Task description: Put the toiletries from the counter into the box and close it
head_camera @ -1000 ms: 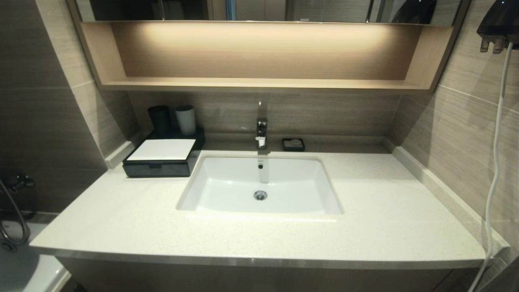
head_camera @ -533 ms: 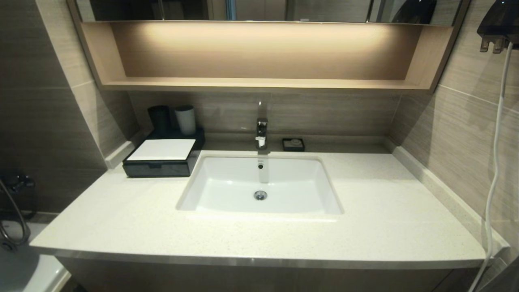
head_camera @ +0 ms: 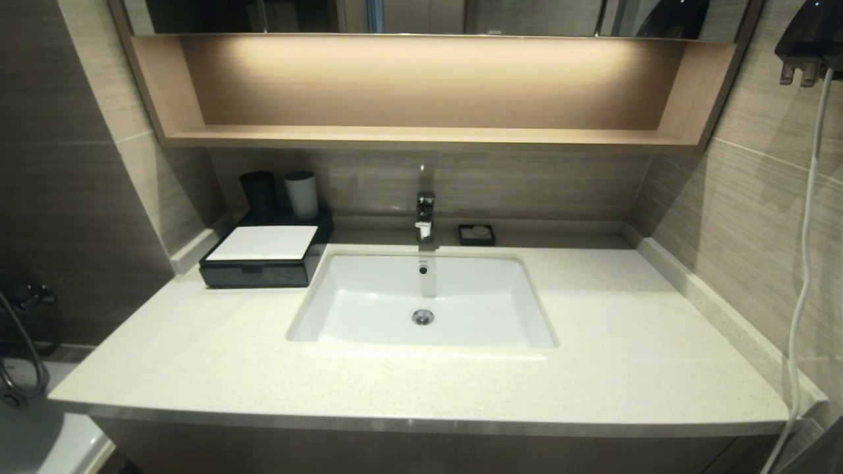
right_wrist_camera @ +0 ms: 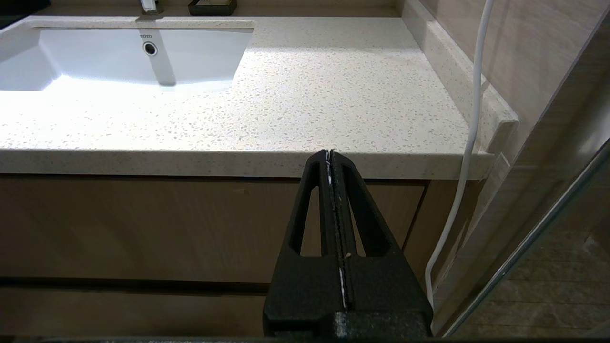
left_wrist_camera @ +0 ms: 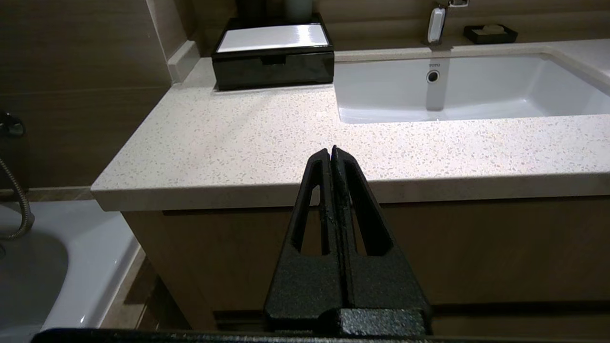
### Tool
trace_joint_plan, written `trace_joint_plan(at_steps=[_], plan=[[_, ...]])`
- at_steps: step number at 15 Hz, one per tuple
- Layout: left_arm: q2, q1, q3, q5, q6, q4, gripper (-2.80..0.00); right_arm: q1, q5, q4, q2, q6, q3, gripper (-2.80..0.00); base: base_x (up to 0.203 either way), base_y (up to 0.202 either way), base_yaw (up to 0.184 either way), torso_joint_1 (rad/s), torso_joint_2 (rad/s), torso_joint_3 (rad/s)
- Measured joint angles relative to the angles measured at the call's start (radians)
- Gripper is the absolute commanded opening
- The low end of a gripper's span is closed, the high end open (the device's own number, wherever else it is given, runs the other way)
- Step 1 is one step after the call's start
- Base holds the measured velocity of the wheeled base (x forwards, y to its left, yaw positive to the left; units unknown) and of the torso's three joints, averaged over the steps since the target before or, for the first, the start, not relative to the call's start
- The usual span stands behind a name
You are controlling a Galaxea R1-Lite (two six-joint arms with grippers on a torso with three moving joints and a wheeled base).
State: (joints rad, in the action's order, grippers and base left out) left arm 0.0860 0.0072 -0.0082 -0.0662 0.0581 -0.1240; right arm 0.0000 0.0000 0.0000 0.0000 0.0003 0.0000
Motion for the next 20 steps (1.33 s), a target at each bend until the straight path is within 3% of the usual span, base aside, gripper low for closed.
trace_joint_plan(at_steps=[7,10,20], plan=[[-0.046,0.000,0.008,0.031,0.001,0.031,-2.80,0.000,0.000,0.000,0.000,0.000,0.000,-2.80,0.000,0.000,0.000,0.000,0.00,0.000],[-0.073,0.000,0.008,0.054,0.000,0.094,-2.80,0.000,0.000,0.000,0.000,0.000,0.000,-2.80,0.000,0.000,0.000,0.000,0.00,0.000],[-0.084,0.000,0.008,0.062,-0.020,0.080,-2.80,0.000,0.000,0.000,0.000,0.000,0.000,-2.80,0.000,0.000,0.000,0.000,0.00,0.000]])
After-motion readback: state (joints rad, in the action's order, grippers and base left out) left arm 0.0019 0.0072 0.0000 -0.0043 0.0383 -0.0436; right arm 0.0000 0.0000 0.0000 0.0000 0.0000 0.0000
